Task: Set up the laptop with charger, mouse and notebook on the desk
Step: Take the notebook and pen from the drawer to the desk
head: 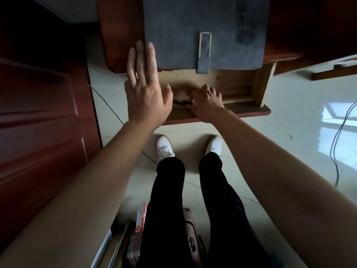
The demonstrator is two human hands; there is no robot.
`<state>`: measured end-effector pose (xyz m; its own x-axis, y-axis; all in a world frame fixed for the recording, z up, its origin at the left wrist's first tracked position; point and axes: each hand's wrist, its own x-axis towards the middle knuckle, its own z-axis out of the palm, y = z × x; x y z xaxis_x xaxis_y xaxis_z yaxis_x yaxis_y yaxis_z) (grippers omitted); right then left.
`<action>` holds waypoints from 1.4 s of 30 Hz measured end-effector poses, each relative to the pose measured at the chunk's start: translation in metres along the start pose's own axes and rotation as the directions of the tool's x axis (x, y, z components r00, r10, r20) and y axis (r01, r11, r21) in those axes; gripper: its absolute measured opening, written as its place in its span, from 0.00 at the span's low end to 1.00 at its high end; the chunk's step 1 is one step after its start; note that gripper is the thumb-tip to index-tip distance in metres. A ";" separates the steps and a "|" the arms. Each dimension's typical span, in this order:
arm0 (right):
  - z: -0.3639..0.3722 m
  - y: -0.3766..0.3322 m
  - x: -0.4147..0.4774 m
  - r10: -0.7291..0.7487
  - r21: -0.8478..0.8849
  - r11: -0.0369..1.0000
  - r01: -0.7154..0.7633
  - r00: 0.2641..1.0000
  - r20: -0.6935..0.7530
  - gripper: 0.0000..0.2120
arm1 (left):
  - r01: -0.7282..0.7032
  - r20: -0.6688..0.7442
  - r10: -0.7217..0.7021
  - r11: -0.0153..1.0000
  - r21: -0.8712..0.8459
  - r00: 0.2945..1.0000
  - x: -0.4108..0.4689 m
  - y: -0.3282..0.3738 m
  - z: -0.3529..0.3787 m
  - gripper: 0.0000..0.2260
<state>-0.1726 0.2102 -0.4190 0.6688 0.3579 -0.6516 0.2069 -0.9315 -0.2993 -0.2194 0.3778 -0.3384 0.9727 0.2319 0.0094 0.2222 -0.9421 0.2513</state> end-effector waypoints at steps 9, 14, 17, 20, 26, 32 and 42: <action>0.005 0.013 -0.072 0.302 0.501 0.859 -0.105 0.895 -0.329 0.13 | 0.069 -0.018 -0.071 0.993 -0.096 0.997 -0.007 0.008 0.001 0.39; 0.019 0.036 -0.095 0.622 0.745 0.629 -0.221 0.718 -0.312 0.18 | 0.188 -0.025 -0.195 0.966 -0.176 0.980 -0.036 0.027 0.013 0.39; 0.025 0.047 -0.097 0.830 0.886 0.360 -0.293 0.533 -0.161 0.17 | 0.436 0.080 -0.433 0.849 -0.297 0.898 -0.066 0.043 0.024 0.41; 0.026 0.054 -0.096 0.863 0.950 0.121 -0.289 0.503 0.043 0.16 | 0.813 0.321 -0.753 0.480 -0.331 0.575 -0.088 0.058 0.035 0.44; -0.001 0.040 -0.092 0.700 0.991 0.013 -0.135 0.709 0.087 0.14 | 0.819 0.654 -0.707 -0.190 -0.542 0.269 -0.064 0.063 0.033 0.46; -0.016 0.005 -0.106 0.707 0.963 0.265 -0.037 0.687 -0.168 0.14 | 0.712 0.513 -0.772 -0.114 -0.693 0.375 -0.052 0.101 0.006 0.45; -0.079 0.003 -0.085 0.616 0.865 0.486 0.127 0.651 -0.442 0.17 | 0.403 0.148 -0.601 0.315 -0.860 0.785 0.004 0.070 -0.018 0.41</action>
<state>-0.1726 0.1719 -0.3099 0.8790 -0.3699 -0.3008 -0.4319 -0.3502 -0.8312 -0.2010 0.3175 -0.3033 0.6401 0.7128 -0.2866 0.4039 0.0051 0.9148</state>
